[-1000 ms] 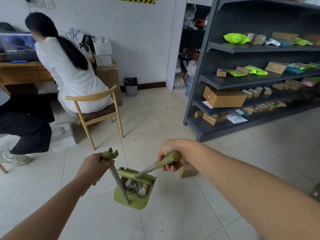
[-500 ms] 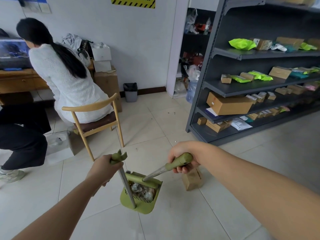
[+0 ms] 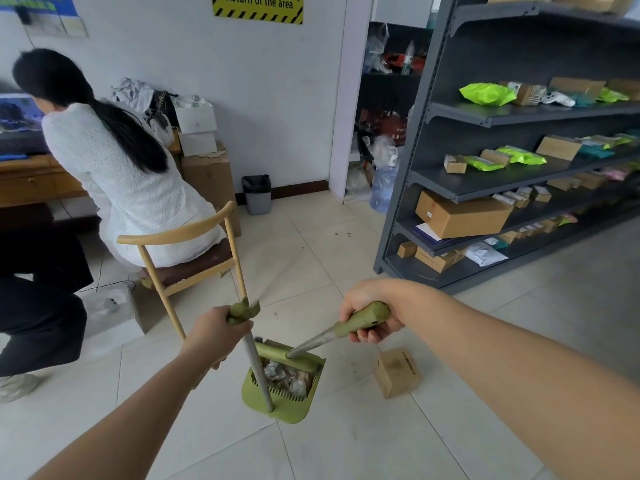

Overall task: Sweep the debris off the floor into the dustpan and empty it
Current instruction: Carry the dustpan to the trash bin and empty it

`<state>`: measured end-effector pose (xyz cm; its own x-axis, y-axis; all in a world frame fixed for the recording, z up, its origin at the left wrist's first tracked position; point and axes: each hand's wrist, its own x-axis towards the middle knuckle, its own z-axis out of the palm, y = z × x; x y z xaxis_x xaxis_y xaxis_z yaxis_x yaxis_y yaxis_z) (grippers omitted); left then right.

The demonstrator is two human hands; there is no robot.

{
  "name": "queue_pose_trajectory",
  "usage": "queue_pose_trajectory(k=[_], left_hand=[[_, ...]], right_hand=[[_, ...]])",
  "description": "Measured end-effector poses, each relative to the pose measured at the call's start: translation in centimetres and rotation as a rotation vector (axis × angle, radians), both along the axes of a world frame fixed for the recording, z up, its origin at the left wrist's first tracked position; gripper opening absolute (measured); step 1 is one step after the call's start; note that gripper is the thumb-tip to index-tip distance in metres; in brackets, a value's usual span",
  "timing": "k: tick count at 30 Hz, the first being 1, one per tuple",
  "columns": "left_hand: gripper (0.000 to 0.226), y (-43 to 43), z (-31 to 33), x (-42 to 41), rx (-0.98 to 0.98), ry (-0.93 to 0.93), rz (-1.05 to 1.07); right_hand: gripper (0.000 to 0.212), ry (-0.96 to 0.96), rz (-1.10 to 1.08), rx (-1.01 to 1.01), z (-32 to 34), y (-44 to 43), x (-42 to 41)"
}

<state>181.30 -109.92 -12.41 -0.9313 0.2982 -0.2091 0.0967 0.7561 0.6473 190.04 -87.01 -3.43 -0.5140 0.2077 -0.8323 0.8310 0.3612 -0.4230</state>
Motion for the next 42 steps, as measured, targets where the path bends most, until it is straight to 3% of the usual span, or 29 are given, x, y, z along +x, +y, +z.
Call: queue_pose_trajectory(k=[14, 42], left_hand=[[0.015, 2.4, -0.4, -5.6, -0.012, -0.008, 0.001], [0.01, 19.4, -0.6, -22.5, 0.078, -0.002, 0.121]], right_hand=[[0.017, 0.008, -0.037, -0.033, -0.2, 3.7, -4.4], [0.019, 0.004, 0.065, -0.003, -0.2, 21.4, -24.2]])
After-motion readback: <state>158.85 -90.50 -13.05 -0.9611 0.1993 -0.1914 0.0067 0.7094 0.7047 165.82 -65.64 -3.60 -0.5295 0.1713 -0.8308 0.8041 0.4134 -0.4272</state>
